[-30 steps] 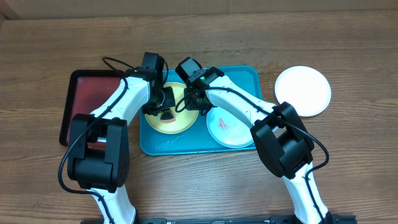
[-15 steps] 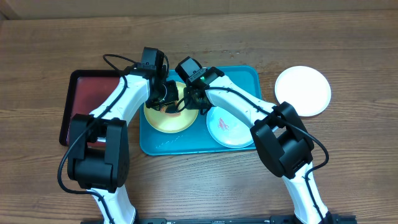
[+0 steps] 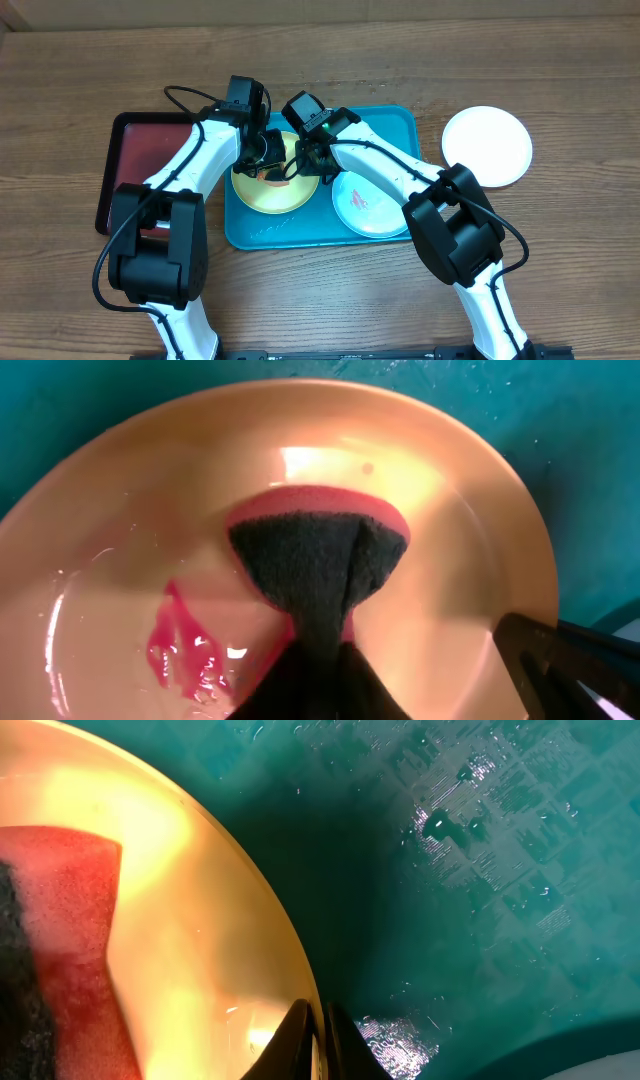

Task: Clean dirty plates on tray and stack at the side
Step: 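Scrub the yellow plate with the sponge while the right gripper holds its rim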

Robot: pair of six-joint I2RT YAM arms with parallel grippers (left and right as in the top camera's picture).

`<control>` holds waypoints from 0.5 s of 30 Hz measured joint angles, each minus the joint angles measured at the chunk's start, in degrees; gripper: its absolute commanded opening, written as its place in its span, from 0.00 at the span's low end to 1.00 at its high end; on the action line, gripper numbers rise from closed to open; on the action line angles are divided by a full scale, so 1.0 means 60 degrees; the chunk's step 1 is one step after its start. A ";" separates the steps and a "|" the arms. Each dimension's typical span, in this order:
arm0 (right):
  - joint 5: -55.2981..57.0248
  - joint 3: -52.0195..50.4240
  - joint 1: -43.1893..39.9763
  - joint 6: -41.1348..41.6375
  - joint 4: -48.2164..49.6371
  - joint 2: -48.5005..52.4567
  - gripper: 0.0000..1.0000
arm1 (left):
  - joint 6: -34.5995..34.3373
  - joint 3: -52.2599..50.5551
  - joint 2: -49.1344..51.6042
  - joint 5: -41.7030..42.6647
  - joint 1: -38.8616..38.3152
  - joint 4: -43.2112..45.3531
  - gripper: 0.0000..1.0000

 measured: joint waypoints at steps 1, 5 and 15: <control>0.0000 0.0000 0.0000 -0.0004 -0.0004 0.0000 0.06 | -0.0025 0.0000 0.0000 0.0084 0.0000 -0.0025 0.04; 0.0000 0.0000 0.0004 0.0000 0.0004 0.0000 0.06 | -0.0022 0.0000 0.0000 0.0514 0.0000 -0.0025 0.04; 0.0000 0.0000 0.0000 -0.0004 0.0018 0.0000 0.06 | -0.0058 0.0000 0.0000 0.0007 0.0000 -0.0772 0.04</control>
